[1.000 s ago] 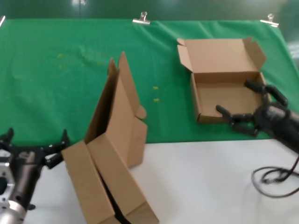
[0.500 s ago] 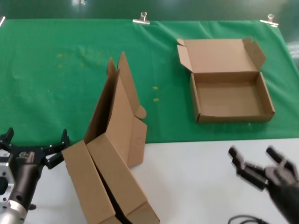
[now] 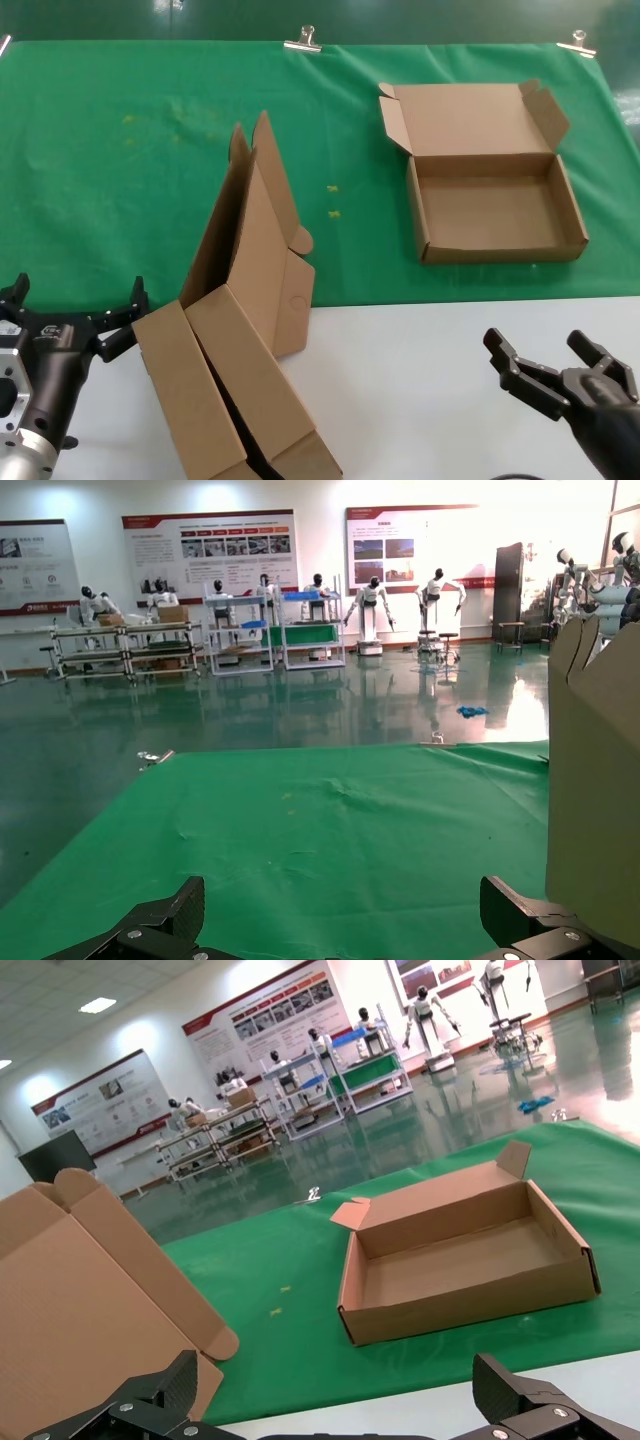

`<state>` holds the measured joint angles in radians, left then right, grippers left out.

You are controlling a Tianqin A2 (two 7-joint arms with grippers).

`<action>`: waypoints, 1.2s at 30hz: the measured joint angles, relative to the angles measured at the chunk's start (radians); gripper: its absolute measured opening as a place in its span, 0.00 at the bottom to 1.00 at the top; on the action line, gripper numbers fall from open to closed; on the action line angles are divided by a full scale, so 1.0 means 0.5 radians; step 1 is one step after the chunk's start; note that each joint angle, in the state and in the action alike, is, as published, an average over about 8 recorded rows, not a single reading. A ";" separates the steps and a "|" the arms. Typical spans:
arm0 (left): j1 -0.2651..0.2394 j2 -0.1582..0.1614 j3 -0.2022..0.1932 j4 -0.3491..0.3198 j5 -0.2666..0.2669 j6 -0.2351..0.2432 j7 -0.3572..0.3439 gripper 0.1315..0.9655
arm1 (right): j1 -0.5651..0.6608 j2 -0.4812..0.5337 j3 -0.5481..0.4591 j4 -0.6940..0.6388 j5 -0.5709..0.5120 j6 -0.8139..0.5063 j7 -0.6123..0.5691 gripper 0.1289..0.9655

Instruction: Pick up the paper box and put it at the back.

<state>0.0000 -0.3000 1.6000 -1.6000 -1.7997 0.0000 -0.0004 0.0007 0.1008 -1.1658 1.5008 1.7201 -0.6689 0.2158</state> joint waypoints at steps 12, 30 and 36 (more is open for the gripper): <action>0.000 0.000 0.000 0.000 0.000 0.000 0.000 1.00 | 0.000 0.024 -0.052 0.012 0.009 0.079 -0.025 1.00; 0.000 0.000 0.000 0.000 0.000 0.000 0.000 1.00 | 0.000 0.117 -0.254 0.058 0.047 0.392 -0.126 1.00; 0.000 0.000 0.000 0.000 0.000 0.000 0.000 1.00 | -0.001 0.148 -0.324 0.074 0.059 0.497 -0.160 1.00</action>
<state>0.0000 -0.3000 1.6000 -1.6000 -1.7997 0.0000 -0.0003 0.0004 0.1751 -1.3276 1.5377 1.7498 -0.4204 0.1356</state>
